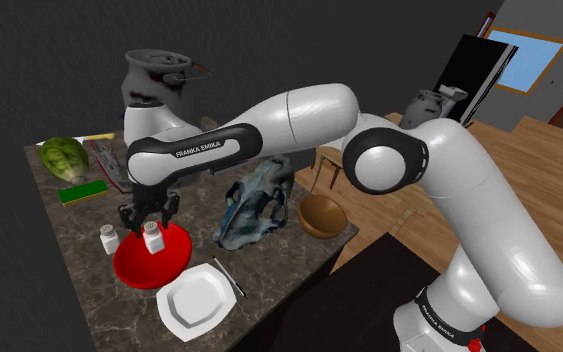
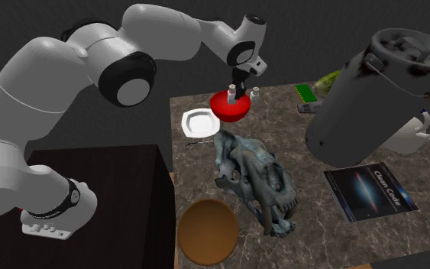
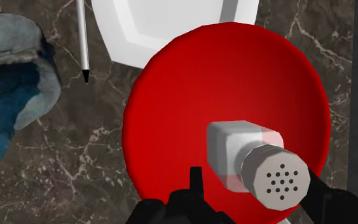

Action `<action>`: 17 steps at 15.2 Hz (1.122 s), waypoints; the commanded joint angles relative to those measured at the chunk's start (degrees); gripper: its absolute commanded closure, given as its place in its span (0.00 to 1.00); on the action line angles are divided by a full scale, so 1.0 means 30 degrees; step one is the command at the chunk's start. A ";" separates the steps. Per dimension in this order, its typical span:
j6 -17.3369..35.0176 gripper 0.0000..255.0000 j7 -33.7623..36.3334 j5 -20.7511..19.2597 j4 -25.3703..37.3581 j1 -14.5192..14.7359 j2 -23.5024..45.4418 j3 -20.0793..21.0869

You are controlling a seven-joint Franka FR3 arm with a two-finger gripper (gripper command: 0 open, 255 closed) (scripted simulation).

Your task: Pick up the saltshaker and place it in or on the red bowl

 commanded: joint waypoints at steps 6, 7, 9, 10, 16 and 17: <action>-0.0404 0.00 -0.0007 0.0029 0.0021 -0.0052 -0.0302 0.0023; -0.0819 0.00 -0.0019 0.0056 0.0122 -0.0107 -0.0613 0.0046; -0.1607 0.00 -0.0041 0.0101 0.0412 -0.0193 -0.1108 0.0083; -0.1607 0.00 -0.0041 0.0101 0.0412 -0.0193 -0.1108 0.0083; -0.1607 0.00 -0.0041 0.0101 0.0412 -0.0193 -0.1108 0.0083; -0.1607 0.00 -0.0041 0.0101 0.0412 -0.0193 -0.1108 0.0083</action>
